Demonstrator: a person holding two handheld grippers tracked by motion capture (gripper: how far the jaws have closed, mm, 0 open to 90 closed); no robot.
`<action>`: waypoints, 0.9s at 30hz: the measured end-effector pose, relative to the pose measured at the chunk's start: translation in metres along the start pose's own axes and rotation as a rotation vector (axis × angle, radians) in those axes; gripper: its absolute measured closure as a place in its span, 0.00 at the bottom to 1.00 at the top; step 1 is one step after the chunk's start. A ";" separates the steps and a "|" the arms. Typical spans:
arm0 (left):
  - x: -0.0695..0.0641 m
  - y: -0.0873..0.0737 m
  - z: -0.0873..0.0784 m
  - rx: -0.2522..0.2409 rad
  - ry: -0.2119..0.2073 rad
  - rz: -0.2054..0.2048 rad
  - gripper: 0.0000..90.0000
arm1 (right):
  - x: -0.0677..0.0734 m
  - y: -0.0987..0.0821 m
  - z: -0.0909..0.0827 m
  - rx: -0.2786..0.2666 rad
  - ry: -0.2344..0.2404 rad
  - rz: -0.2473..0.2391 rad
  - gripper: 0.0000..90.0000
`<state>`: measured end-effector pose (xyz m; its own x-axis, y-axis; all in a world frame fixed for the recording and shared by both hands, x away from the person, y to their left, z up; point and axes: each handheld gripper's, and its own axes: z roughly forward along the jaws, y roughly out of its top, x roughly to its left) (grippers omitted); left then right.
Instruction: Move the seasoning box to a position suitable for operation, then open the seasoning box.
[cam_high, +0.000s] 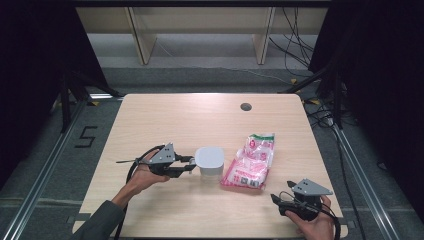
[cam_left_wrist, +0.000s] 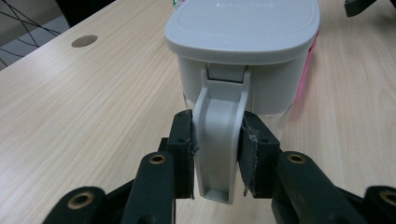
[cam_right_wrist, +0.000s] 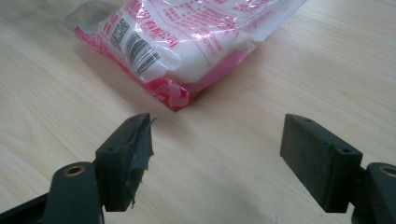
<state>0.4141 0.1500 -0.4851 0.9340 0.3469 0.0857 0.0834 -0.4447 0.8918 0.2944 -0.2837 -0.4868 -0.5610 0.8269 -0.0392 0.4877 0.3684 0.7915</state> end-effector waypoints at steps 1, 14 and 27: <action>0.000 0.001 0.000 0.005 0.010 -0.001 0.76 | 0.000 0.000 0.000 0.001 0.005 0.008 0.29; -0.004 0.007 -0.021 -0.020 0.047 -0.087 0.47 | 0.000 0.000 -0.001 -0.002 -0.001 0.019 0.29; -0.016 0.028 -0.040 -0.090 0.110 -0.213 0.36 | 0.000 0.002 0.001 -0.032 0.009 -0.003 0.23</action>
<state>0.3873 0.1647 -0.4437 0.8550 0.5145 -0.0650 0.2384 -0.2786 0.9304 0.2959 -0.2826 -0.4861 -0.5685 0.8218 -0.0366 0.4640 0.3571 0.8107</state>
